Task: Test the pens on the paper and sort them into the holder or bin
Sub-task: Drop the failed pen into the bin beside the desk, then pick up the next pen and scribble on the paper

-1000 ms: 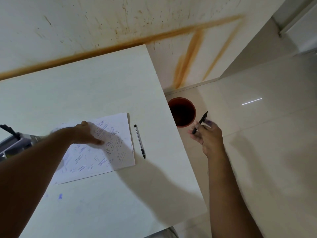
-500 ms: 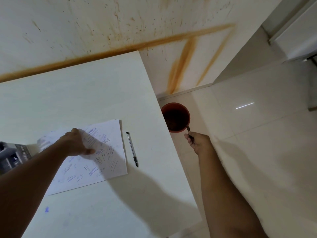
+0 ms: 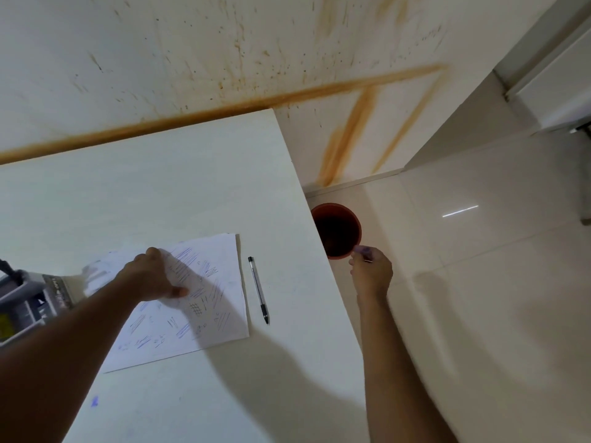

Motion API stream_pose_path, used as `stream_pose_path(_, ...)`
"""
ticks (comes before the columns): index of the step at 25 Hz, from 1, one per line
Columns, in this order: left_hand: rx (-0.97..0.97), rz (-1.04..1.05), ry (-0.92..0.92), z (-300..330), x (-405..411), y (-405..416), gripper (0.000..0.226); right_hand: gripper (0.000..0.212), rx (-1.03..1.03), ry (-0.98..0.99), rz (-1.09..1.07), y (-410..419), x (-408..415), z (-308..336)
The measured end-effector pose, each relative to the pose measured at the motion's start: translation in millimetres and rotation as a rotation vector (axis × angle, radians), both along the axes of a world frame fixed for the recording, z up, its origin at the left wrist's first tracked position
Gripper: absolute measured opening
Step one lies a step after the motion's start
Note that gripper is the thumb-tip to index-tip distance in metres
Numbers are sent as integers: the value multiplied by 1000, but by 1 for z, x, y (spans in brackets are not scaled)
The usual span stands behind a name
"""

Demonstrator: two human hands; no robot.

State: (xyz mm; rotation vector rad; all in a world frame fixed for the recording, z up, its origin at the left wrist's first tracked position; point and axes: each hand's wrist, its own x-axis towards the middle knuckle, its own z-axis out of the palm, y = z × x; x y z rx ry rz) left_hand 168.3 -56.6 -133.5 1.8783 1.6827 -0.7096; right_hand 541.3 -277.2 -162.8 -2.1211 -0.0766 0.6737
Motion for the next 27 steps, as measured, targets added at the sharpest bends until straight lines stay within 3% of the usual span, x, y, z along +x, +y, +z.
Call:
stream_pose_path(2,1,-5,-4,2,1,-1,121,23,90,-167,65,-1,-42,23)
stream_pose_path(5,4,-11,-14,5,0,-3,120,17,173,-236,379,-1,-111,43)
stream_pose_path(8,22,-23,-34,7,-3,-5,118,16,51,-291,632,-9,-157,36)
stream_pose_path(16,60,-51,-141,10,-15,-13,105,19,-146,-526,700,-10,-179,27)
stream_pose_path(19,80,-95,-177,12,-20,-18,103,21,-276,-415,667,-6,-176,29)
stream_pose_path(21,82,-106,-242,15,-25,-21,93,19,-251,-256,611,-1,-173,36)
stream_pose_path(24,111,-42,-438,19,-44,-29,50,13,24,160,457,9,-172,60)
stream_pose_path(26,209,-30,-598,19,-64,-41,17,11,176,283,505,13,-178,74)
stream_pose_path(27,282,-42,-656,18,-71,-51,12,14,223,319,541,16,-184,80)
